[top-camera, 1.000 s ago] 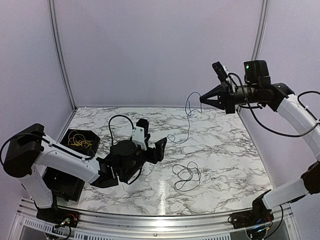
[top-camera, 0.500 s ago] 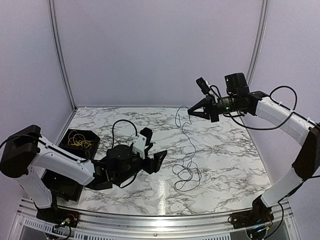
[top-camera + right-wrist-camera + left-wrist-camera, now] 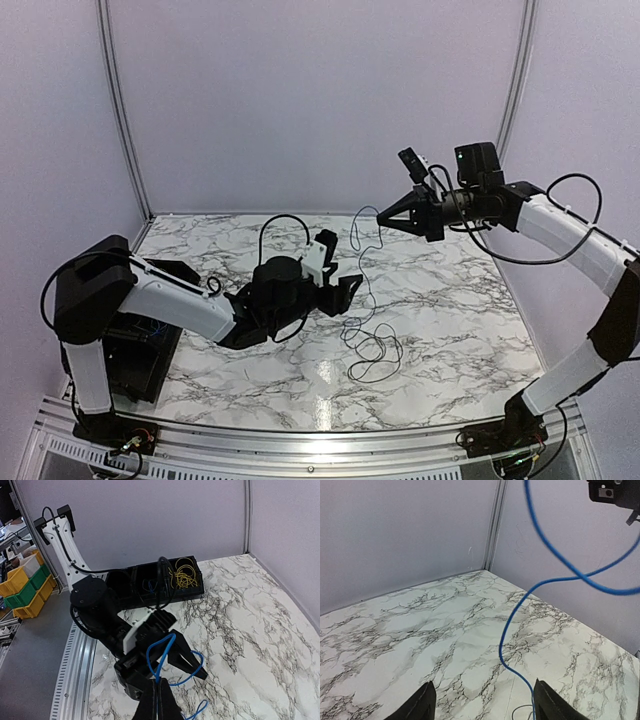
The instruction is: Untangle the cables
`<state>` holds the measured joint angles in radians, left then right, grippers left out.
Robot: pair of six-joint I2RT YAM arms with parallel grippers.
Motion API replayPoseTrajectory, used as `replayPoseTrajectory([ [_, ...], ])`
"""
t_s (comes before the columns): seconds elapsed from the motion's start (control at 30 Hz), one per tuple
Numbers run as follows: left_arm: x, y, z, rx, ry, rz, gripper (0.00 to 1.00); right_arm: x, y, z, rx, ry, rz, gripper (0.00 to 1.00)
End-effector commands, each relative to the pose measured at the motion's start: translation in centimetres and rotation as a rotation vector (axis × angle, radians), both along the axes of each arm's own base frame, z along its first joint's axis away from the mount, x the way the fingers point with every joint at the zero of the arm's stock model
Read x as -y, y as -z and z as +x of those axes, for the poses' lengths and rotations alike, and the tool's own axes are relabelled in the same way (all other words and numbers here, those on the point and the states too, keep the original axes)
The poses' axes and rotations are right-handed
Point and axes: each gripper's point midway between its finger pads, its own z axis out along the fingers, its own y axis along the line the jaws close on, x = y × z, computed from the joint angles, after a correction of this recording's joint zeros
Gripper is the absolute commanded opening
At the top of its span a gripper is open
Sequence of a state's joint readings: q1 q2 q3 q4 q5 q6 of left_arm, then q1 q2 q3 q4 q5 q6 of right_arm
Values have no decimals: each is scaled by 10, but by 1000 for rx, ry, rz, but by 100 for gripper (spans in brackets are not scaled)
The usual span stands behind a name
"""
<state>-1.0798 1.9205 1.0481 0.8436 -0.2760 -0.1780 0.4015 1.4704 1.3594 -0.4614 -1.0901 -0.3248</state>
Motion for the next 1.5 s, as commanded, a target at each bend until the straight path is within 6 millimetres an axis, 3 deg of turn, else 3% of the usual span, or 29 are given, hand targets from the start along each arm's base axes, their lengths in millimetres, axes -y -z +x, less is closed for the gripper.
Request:
replayPoseTrajectory([
  [0.0, 30, -6, 1, -30, 153, -77, 69, -1, -18, -18, 52, -48, 45, 0],
  [0.17, 57, -5, -5, -55, 268, -142, 64, -1, -16, -20, 55, -56, 46, 0],
  [0.3, 60, -2, 8, -83, 248, -177, 41, -1, -14, -22, 55, -65, 44, 0],
  [0.43, 53, -2, 15, -98, 246, -212, 12, 1, -16, -27, 79, -63, 45, 0],
  [0.63, 15, -10, 10, -71, 227, -283, 0, 4, -6, -21, 121, -22, 6, 0],
  [0.83, -19, -35, -10, -24, 271, -308, 0, 6, 24, 5, 100, 98, -63, 0],
  [1.0, -39, -62, -35, 3, 333, -293, 0, 8, 65, 38, 29, 229, -141, 0],
  [1.1, -41, -69, -48, -7, 390, -239, 0, 4, 89, 46, -36, 226, -178, 12],
  [1.2, -45, -70, -54, -49, 400, -173, 0, -1, 99, 41, -91, 170, -182, 24],
  [1.3, -65, -65, -36, -102, 242, -88, 0, -2, 103, 39, -102, 159, -182, 32],
  [1.37, -94, -58, -11, -133, 18, 1, 0, 0, 107, 41, -89, 173, -198, 32],
  [1.47, -134, -54, -2, -153, -163, 112, 0, 4, 112, 46, -63, 194, -233, 32],
])
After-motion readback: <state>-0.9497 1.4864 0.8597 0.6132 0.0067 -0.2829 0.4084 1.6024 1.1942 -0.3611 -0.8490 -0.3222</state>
